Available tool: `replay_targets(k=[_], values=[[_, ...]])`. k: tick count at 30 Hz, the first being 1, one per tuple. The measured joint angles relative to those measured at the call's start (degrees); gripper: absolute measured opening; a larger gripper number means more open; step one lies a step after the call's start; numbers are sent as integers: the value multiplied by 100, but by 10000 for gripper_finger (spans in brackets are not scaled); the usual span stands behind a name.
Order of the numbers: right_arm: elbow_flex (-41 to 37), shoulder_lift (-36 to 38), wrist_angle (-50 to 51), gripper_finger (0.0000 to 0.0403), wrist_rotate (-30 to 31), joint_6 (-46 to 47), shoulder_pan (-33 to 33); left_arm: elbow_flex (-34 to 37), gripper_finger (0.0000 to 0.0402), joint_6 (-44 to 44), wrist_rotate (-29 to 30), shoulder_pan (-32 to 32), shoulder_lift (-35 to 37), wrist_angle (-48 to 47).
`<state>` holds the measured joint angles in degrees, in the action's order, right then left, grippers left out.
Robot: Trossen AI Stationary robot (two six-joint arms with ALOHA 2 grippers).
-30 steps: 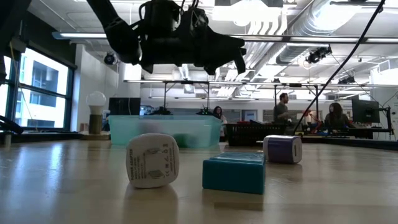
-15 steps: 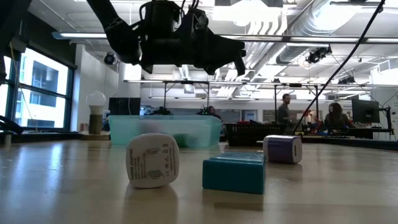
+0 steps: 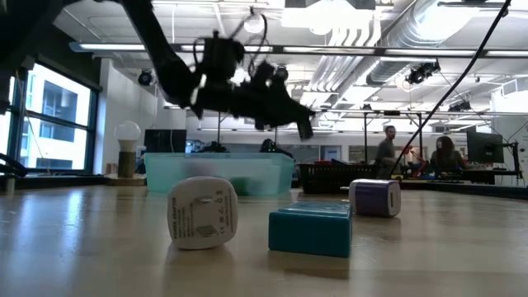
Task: Pick & Place Office items
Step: Put the black digital timer into the black bin, then put the purple charger adapter into the green bin
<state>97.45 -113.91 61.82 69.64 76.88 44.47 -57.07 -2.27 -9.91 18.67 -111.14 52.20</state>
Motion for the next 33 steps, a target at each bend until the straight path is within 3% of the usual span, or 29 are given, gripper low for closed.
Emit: replay_targets(k=[6,19,26,33], values=[[0,0,109,358,90,-9,-32,-429,147,-533,-19,238,-713,160],[0,2,346,358,-9,-57,-72,-554,147,-485,236,291,-1055,-19],[0,2,333,358,-59,-57,-72,-556,203,-491,279,280,-1053,-61],[0,2,328,358,-85,-57,-72,-556,212,-506,275,280,-1053,-61]])
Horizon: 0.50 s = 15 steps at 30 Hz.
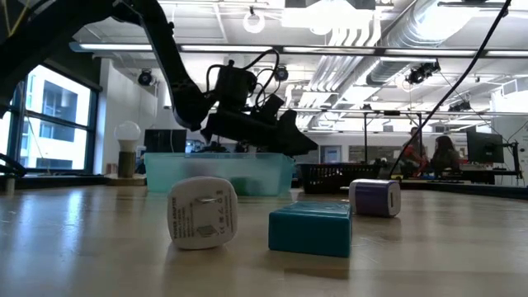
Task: Pick & Place Office items
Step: Put the purple charger adapter into the green bin
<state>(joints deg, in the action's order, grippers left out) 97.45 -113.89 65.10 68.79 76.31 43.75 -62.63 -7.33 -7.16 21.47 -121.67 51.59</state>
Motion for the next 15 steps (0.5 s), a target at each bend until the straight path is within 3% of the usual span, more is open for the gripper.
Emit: replay_targets(k=[4,8,12,15], values=[[0,0,4,358,-4,-2,0,6,214,93,-84,0,28,9],[0,0,46,358,-7,-2,5,15,214,107,-861,0,412,-182],[0,0,48,358,-7,-4,45,11,215,162,-1515,-11,988,-1222],[0,0,48,358,-8,-3,91,11,215,720,-1627,-63,1561,-2435]])
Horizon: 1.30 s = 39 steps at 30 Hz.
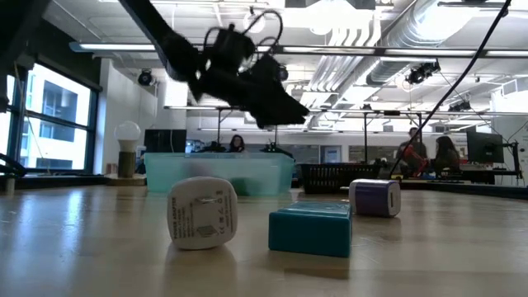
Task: Pick & Place Office items
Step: Put the purple charger adapter into the green bin
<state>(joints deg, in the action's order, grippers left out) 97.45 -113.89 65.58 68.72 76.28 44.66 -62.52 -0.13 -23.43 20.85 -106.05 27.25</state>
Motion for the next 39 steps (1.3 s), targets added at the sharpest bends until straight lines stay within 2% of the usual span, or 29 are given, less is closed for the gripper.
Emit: replay_targets(k=[5,8,12,17,25,27,30,34,39], values=[[0,0,-3,358,-188,-11,93,2,215,691,450,-376,952,-2214],[-2,0,-109,358,-500,-210,114,2,215,573,691,-738,1512,-3160],[-2,0,-361,358,-950,-743,110,2,215,-289,712,-1318,2112,-3527],[-2,0,-623,358,-1785,-1105,90,2,215,-799,972,-2069,2688,-3979],[-2,0,-179,358,-2854,-356,-390,3,215,-1764,1222,-3098,3042,-5288],[-2,0,-47,358,-3206,-290,-566,4,215,-1902,1477,-3400,3053,-5566],[-2,0,-5,358,-3618,-434,-792,4,215,-2119,2174,-3846,3053,-5839],[-2,0,-10,358,-3854,-849,-951,4,215,-2223,2998,-4414,3090,-5965],[-105,2,-120,358,-4086,-991,-1058,4,215,-2226,3125,-4998,3112,-6125]])
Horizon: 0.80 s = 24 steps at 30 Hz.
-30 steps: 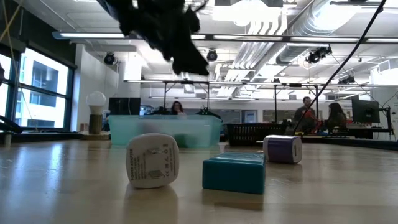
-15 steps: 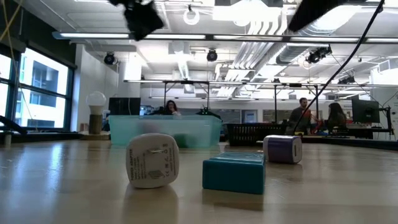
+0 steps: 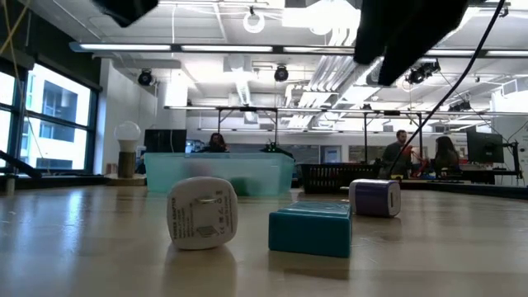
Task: Pick & Place Office items
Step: Put the purple charger adapter into the green bin
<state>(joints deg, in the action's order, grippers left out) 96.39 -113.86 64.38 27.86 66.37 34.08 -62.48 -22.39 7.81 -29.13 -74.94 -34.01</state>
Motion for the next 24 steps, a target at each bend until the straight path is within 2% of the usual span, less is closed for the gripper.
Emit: replay_targets(k=[7,11,17,24], values=[[-667,-2,-286,358,-175,31,-116,88,215,54,-3,-506,0,-680],[-825,0,-414,358,-295,116,-136,195,215,-2,2,-508,0,-827],[-1281,-2,-1115,358,-1052,75,-224,387,215,194,2,-459,-2,-705],[-1669,-2,-1396,358,-1008,216,-354,507,215,418,-2,-286,-2,-510]])
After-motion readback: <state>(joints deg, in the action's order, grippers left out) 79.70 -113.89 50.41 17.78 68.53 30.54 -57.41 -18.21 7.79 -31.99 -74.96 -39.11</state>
